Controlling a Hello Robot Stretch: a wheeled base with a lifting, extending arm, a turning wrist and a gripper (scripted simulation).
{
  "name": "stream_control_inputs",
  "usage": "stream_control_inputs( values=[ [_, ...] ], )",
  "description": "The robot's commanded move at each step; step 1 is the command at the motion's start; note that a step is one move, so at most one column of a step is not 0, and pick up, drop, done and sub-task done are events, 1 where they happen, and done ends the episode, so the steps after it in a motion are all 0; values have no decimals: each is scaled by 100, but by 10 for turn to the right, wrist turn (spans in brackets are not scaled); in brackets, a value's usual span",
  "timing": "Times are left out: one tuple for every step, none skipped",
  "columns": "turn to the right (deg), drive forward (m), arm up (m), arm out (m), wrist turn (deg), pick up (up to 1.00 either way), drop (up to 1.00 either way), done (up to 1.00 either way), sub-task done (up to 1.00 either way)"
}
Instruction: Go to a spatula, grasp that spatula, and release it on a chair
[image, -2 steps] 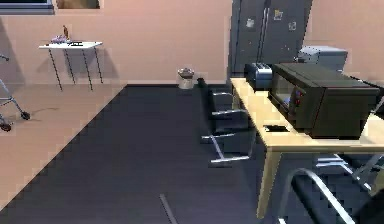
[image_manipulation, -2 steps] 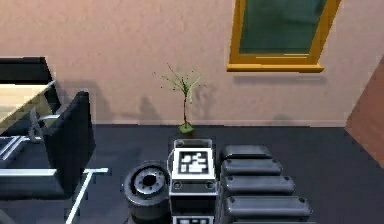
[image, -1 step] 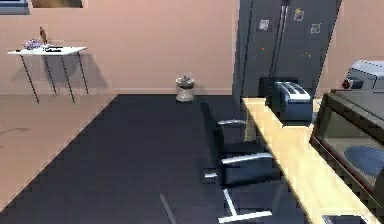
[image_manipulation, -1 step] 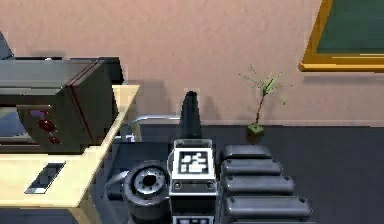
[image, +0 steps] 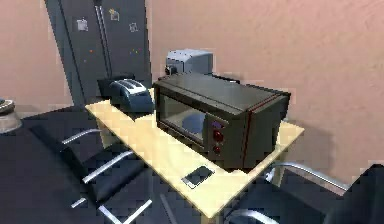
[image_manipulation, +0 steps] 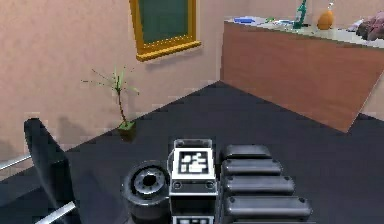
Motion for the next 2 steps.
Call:
stream_control_inputs(
  values=[
    [450,0,0,0,0,0,0,0,0],
    [450,0,0,0,0,0,0,0,0]
  ],
)
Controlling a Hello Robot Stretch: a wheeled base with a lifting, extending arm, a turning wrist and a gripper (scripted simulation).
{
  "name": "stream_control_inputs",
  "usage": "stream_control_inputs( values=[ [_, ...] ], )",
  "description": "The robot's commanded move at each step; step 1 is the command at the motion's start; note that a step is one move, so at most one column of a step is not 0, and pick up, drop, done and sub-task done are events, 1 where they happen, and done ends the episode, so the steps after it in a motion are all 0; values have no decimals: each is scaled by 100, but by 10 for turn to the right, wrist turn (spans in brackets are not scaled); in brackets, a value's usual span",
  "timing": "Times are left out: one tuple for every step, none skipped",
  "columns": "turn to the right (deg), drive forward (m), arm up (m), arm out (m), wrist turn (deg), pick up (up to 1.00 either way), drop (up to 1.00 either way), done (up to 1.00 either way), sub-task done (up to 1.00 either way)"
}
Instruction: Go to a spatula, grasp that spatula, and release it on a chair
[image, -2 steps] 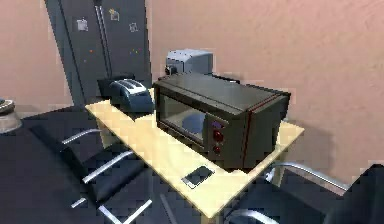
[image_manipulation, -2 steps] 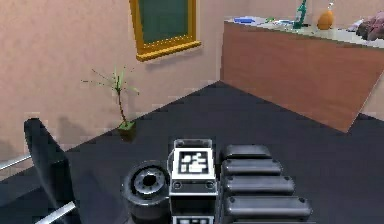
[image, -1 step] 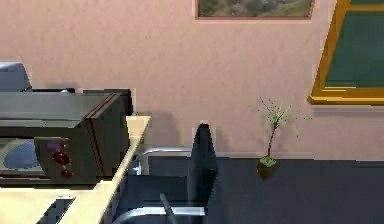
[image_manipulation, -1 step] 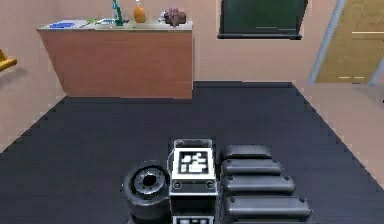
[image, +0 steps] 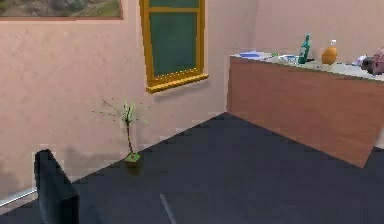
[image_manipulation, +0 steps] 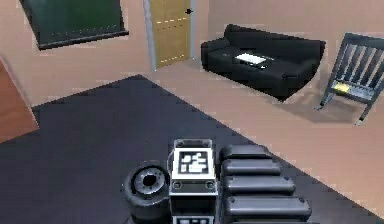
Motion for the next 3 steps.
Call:
stream_control_inputs(
  values=[
    [330,0,0,0,0,0,0,0,0],
    [-450,0,0,0,0,0,0,0,0],
    [-450,0,0,0,0,0,0,0,0]
  ],
)
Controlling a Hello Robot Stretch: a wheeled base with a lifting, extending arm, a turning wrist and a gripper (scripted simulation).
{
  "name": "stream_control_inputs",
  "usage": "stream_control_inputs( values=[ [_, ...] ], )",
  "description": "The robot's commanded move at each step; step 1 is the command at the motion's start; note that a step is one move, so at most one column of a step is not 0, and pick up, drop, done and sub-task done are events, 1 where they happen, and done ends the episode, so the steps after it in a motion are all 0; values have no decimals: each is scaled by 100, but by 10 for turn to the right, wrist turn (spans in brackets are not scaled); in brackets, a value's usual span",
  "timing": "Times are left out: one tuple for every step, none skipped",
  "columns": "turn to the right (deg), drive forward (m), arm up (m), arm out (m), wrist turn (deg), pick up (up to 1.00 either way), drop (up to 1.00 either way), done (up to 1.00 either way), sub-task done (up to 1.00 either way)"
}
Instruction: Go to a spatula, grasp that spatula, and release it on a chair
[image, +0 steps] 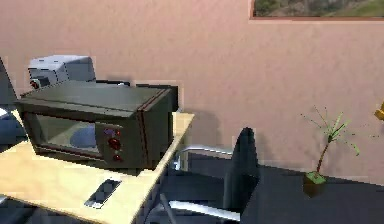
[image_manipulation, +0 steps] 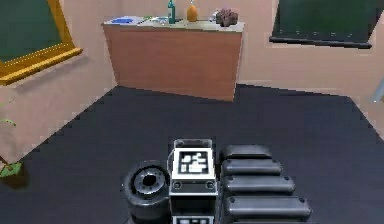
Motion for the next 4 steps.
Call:
stream_control_inputs(
  values=[
    [-450,0,0,0,0,0,0,0,0],
    [-270,0,0,0,0,0,0,0,0],
    [0,0,0,48,0,0,0,0,0],
    [0,0,0,0,390,0,0,0,0]
  ],
)
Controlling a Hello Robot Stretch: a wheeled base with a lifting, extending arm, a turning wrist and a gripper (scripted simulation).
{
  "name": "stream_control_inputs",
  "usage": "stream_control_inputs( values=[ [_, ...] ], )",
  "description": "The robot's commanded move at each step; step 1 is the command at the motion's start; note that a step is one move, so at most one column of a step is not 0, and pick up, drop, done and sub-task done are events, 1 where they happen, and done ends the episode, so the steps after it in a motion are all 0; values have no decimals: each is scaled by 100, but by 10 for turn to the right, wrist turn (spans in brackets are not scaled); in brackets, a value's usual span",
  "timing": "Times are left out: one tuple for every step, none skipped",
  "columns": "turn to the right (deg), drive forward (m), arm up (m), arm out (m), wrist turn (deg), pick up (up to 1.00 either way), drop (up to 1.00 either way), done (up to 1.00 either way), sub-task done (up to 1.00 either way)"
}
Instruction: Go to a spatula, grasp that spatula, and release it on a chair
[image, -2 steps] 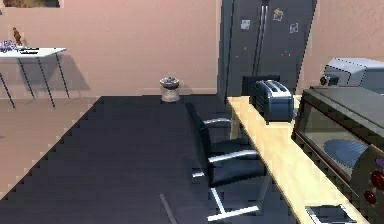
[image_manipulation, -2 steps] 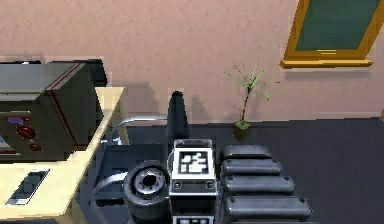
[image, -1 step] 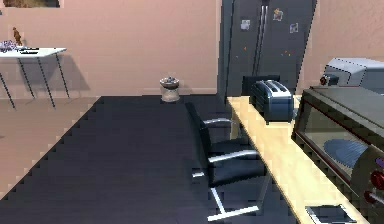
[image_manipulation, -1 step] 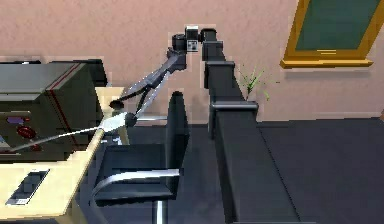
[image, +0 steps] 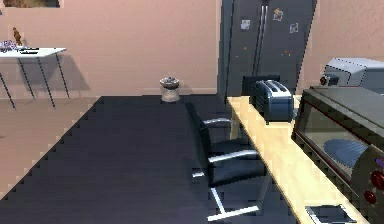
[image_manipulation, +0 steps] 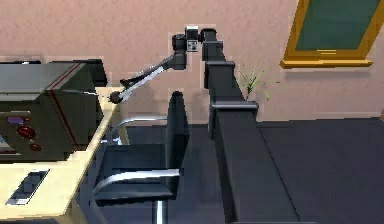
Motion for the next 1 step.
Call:
stream_control_inputs(
  values=[
    [0,0,-36,0,0,0,0,0,0]
  ],
)
